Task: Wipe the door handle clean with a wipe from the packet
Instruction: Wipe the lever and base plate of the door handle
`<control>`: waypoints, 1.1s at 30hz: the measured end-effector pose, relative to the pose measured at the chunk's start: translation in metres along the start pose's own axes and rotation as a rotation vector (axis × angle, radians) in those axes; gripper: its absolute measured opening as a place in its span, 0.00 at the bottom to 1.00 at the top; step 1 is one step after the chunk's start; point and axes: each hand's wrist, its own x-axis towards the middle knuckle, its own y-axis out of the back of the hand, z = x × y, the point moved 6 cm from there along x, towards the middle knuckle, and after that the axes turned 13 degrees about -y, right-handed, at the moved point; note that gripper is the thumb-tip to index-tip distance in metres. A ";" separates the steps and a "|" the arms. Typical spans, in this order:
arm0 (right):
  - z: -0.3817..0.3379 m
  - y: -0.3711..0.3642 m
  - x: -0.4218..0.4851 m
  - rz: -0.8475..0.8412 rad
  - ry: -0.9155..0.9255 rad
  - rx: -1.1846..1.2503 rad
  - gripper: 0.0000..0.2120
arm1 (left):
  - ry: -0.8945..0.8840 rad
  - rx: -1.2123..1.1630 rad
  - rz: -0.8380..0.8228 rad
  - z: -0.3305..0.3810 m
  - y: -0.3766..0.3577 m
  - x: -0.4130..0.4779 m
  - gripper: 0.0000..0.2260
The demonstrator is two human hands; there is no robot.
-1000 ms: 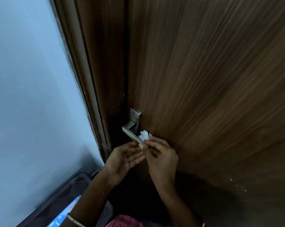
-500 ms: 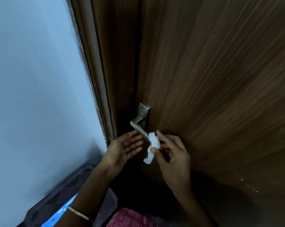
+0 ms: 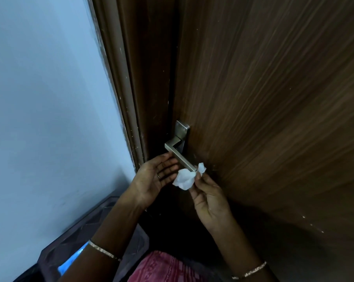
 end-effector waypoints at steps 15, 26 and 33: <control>-0.037 -0.053 -0.057 0.495 1.052 -1.351 0.10 | 0.233 0.060 -0.253 -0.028 -0.003 -0.032 0.19; -0.024 -0.107 -0.017 0.613 1.057 -1.779 0.11 | 0.137 -0.033 0.042 -0.020 0.027 -0.024 0.14; -0.013 -0.132 0.011 0.536 1.066 -1.957 0.12 | 0.024 0.043 0.130 -0.003 0.034 -0.025 0.12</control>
